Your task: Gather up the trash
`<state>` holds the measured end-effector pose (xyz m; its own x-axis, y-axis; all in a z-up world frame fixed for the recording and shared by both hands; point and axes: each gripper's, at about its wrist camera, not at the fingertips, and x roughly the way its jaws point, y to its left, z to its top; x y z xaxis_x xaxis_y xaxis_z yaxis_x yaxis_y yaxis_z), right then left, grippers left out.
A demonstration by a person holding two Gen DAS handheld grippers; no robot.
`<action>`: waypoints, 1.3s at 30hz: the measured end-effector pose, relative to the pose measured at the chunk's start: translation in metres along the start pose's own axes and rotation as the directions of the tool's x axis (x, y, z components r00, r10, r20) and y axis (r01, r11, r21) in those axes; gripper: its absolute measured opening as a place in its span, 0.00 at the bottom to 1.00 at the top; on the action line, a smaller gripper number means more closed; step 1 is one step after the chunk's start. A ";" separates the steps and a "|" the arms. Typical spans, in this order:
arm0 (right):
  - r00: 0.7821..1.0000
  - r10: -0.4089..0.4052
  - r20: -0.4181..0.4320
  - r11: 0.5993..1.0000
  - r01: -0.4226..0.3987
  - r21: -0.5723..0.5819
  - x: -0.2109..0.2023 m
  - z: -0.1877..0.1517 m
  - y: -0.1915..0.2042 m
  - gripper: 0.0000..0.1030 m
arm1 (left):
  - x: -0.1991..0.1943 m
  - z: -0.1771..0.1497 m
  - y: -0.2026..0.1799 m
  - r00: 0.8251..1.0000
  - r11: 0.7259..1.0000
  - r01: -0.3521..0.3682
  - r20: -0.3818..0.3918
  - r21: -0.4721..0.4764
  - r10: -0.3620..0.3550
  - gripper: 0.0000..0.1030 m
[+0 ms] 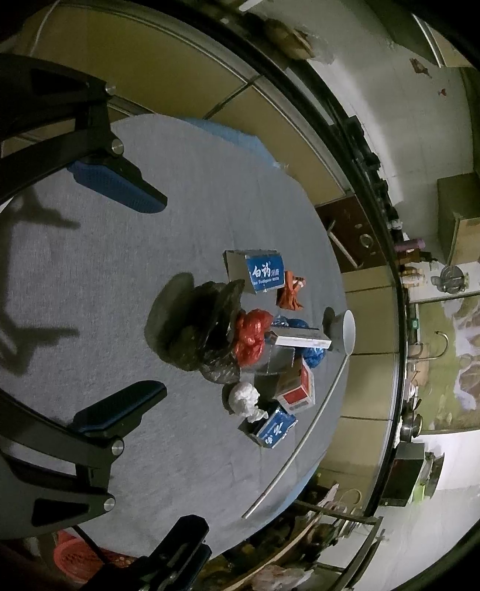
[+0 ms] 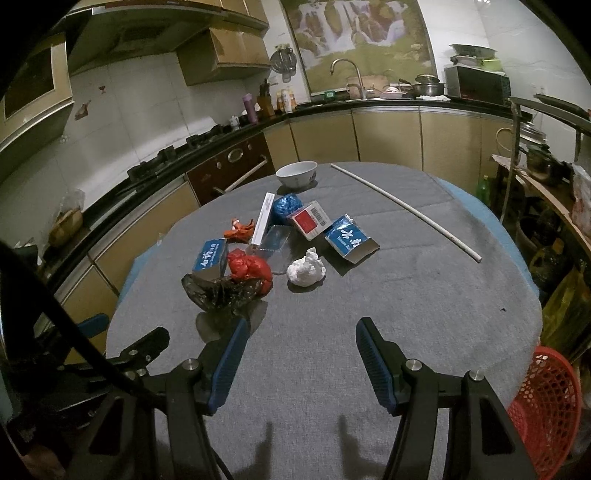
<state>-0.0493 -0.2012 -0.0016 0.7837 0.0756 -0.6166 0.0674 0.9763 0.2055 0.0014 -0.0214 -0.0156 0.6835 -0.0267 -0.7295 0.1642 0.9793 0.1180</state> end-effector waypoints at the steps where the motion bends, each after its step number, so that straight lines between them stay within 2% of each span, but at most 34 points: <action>1: 1.000 0.000 -0.001 1.000 0.000 0.001 0.000 0.000 0.000 0.63 | 0.000 0.000 0.000 1.000 1.000 0.000 -0.001 0.001 0.000 0.89; 16: 1.000 0.008 -0.027 0.999 -0.007 0.033 0.020 0.011 -0.015 0.63 | 0.015 0.005 0.007 1.000 1.000 0.002 -0.016 0.013 -0.002 0.89; 27: 0.996 0.029 -0.083 0.998 -0.024 0.063 0.069 0.029 -0.021 0.63 | 0.040 0.020 0.016 0.999 1.000 -0.016 -0.032 0.017 0.017 0.89; 39: 0.995 0.024 -0.101 0.997 -0.016 0.076 0.097 0.040 -0.025 0.63 | 0.054 0.029 0.013 0.999 0.999 -0.017 -0.039 0.027 0.018 0.89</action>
<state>0.0493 -0.2261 -0.0359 0.7185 0.1193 -0.6852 0.1013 0.9567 0.2728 0.0609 -0.0156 -0.0341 0.6580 -0.0015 -0.7530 0.1722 0.9738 0.1485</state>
